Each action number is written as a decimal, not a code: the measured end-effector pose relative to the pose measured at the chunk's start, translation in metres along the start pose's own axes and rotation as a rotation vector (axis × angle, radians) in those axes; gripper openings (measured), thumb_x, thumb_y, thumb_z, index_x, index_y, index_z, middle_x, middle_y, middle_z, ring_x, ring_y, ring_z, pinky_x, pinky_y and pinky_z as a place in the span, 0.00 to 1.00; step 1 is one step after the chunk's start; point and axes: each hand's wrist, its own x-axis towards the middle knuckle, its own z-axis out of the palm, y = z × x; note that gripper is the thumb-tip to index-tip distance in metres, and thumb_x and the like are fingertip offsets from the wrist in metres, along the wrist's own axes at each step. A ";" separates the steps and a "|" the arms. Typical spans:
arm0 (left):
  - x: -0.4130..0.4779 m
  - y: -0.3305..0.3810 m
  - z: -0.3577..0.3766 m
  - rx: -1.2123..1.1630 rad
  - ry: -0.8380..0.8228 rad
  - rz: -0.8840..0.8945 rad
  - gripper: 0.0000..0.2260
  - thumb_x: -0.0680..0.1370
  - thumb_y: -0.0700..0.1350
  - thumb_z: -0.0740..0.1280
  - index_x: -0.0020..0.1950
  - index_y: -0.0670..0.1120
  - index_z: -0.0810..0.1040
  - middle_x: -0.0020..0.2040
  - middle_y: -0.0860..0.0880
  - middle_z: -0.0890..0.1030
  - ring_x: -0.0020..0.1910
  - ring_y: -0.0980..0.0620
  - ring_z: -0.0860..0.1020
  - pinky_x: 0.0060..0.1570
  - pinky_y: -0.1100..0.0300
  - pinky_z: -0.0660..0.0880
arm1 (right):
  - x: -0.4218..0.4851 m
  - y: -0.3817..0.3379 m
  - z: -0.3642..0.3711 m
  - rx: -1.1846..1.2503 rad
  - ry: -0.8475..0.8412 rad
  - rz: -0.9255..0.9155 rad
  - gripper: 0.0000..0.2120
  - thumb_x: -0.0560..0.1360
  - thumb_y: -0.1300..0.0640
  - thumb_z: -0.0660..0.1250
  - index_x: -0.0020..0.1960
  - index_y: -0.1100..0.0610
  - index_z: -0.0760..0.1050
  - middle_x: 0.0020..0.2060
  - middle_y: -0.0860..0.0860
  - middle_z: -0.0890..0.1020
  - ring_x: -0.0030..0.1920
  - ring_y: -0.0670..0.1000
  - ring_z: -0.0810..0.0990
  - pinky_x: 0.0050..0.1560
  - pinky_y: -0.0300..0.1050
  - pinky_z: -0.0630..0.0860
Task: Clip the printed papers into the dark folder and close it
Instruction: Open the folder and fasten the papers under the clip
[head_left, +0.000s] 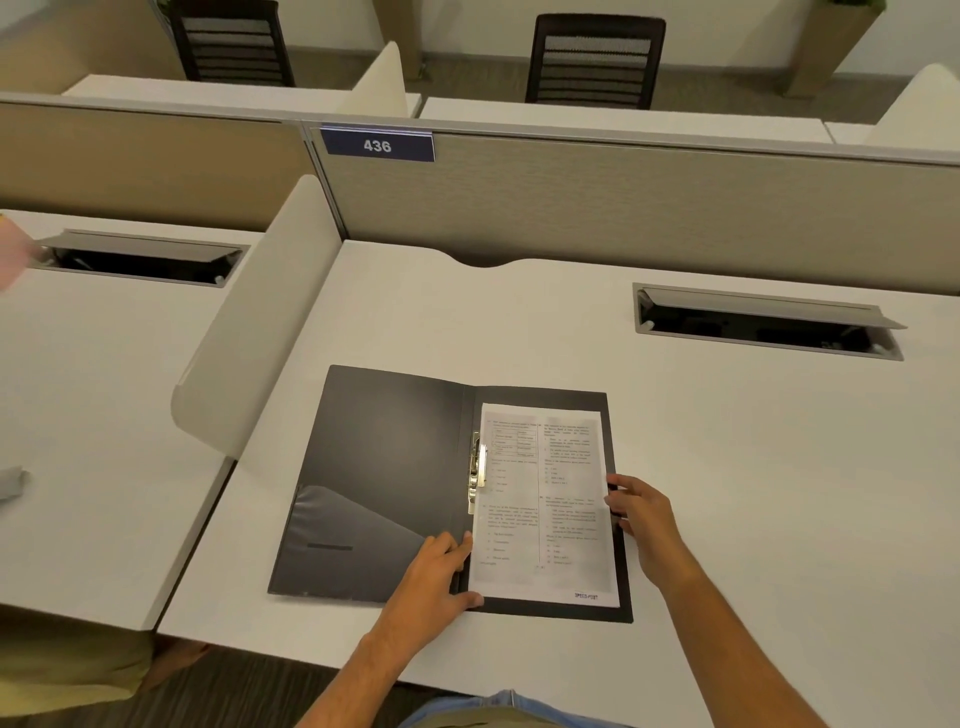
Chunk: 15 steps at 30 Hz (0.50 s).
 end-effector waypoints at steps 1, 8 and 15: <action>0.000 0.000 -0.003 -0.013 0.001 0.003 0.39 0.78 0.56 0.77 0.85 0.54 0.64 0.59 0.59 0.72 0.59 0.57 0.72 0.60 0.72 0.72 | 0.001 0.001 0.000 -0.002 0.001 -0.002 0.11 0.85 0.62 0.69 0.65 0.53 0.81 0.58 0.50 0.84 0.53 0.53 0.81 0.58 0.56 0.77; -0.002 0.008 -0.022 -0.150 0.134 -0.039 0.38 0.73 0.62 0.79 0.80 0.52 0.73 0.51 0.61 0.78 0.50 0.57 0.79 0.47 0.69 0.78 | -0.005 0.003 0.009 -0.230 0.199 -0.202 0.13 0.83 0.60 0.74 0.66 0.53 0.80 0.61 0.52 0.80 0.60 0.60 0.84 0.55 0.50 0.82; 0.056 0.041 -0.081 -0.212 0.362 -0.033 0.18 0.83 0.44 0.74 0.72 0.43 0.81 0.51 0.49 0.83 0.46 0.54 0.81 0.54 0.61 0.81 | -0.033 0.000 0.043 -0.853 -0.084 -0.469 0.28 0.85 0.50 0.72 0.83 0.50 0.70 0.86 0.52 0.67 0.83 0.58 0.71 0.78 0.56 0.75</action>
